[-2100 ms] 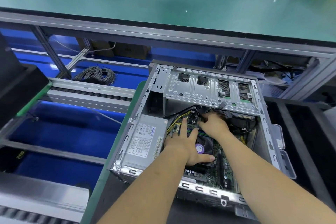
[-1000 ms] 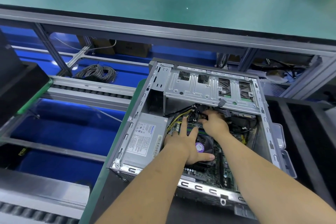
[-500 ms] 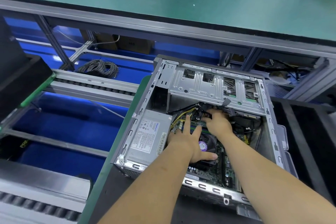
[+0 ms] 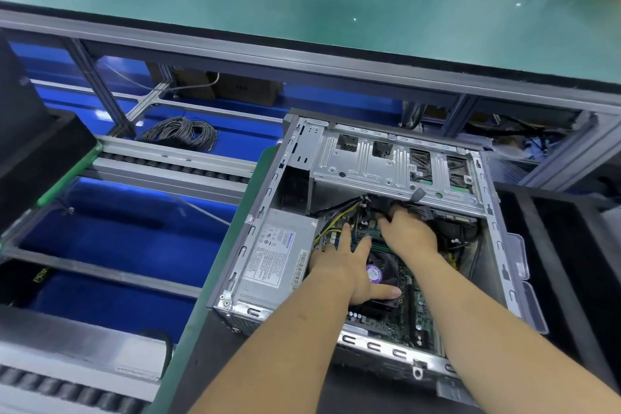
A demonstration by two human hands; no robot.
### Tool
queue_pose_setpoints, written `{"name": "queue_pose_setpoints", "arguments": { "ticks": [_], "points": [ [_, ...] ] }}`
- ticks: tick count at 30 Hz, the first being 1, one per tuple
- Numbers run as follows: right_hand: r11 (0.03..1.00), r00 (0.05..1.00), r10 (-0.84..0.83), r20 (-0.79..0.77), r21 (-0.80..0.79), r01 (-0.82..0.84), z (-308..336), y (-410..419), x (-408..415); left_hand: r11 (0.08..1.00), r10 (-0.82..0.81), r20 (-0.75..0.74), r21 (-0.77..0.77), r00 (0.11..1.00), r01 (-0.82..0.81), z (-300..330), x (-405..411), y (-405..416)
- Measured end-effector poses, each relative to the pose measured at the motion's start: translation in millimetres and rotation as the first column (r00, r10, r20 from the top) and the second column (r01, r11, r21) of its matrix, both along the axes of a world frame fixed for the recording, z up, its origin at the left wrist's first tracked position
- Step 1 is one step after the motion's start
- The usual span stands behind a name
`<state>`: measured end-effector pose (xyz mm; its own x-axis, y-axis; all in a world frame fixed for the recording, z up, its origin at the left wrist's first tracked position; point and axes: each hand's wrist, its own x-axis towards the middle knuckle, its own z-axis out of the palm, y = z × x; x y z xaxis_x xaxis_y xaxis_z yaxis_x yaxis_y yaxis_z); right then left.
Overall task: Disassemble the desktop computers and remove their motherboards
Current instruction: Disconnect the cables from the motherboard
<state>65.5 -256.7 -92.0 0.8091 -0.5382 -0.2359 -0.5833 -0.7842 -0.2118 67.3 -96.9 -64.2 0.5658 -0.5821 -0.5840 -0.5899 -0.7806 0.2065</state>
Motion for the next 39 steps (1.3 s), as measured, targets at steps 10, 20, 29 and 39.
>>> {"name": "queue_pose_setpoints", "arguments": {
  "ticks": [10,20,29,39],
  "points": [
    [0.964,0.943,0.261,0.204,-0.102,-0.245,42,36,-21,0.998,-0.067,0.122,-0.008,0.990,0.069,29,-9,3],
    [0.891,0.894,0.423,0.145,0.112,-0.440,28,38,7,0.994,-0.064,0.006,-0.094,0.998,0.064,27,-22,20],
    [0.957,0.955,0.283,0.090,-0.098,-0.275,27,49,21,0.987,0.019,-0.034,-0.159,0.999,-0.024,26,-20,20],
    [0.916,0.917,0.386,0.095,0.077,-0.394,24,22,-1,0.998,-0.021,-0.050,-0.054,0.999,0.019,22,-17,17]
  ]
}}
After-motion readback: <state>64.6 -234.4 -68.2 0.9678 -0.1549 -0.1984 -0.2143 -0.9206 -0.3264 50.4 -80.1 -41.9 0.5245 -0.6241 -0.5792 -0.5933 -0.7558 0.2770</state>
